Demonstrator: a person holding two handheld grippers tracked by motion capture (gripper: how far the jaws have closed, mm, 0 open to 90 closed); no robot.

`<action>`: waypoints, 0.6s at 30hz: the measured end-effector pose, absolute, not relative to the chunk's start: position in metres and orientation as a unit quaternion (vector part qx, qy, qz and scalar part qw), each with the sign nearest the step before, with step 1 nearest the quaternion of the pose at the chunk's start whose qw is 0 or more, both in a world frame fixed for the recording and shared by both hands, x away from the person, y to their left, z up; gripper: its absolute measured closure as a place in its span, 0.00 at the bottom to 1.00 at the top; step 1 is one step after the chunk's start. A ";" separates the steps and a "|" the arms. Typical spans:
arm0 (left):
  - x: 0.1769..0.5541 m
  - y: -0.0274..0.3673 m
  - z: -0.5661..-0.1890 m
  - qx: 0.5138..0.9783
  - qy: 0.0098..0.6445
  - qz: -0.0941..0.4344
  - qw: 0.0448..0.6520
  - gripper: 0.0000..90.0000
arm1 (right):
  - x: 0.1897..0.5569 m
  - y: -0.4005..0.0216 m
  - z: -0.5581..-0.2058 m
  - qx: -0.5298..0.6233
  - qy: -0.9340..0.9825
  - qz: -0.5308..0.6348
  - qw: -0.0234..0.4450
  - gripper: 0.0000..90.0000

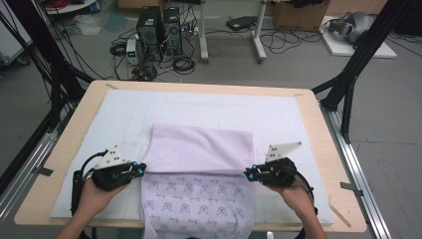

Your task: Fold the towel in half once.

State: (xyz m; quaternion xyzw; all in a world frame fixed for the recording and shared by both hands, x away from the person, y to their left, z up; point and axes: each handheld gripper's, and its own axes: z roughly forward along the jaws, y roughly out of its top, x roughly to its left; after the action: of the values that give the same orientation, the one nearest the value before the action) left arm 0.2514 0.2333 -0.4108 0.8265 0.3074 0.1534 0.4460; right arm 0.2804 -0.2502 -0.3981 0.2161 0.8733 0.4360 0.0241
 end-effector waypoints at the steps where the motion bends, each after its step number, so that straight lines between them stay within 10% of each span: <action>1: 0.243 0.233 -0.410 0.828 0.304 0.152 0.447 0.96 | 0.272 -0.251 -0.399 0.214 0.872 0.440 0.020 0.94; 9: 0.212 0.235 -0.401 0.843 0.280 0.121 0.443 0.80 | 0.244 -0.262 -0.386 0.206 0.862 0.464 0.009 0.73; 18: 0.292 0.230 -0.403 0.816 0.335 0.161 0.442 0.64 | 0.320 -0.257 -0.393 0.286 0.853 0.429 0.083 0.55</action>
State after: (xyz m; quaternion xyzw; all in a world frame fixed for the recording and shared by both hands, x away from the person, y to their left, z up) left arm 0.2918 0.2302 -0.4033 0.8163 0.3349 0.1614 0.4421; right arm 0.3199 -0.2567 -0.3925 0.2860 0.8530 0.4286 0.0832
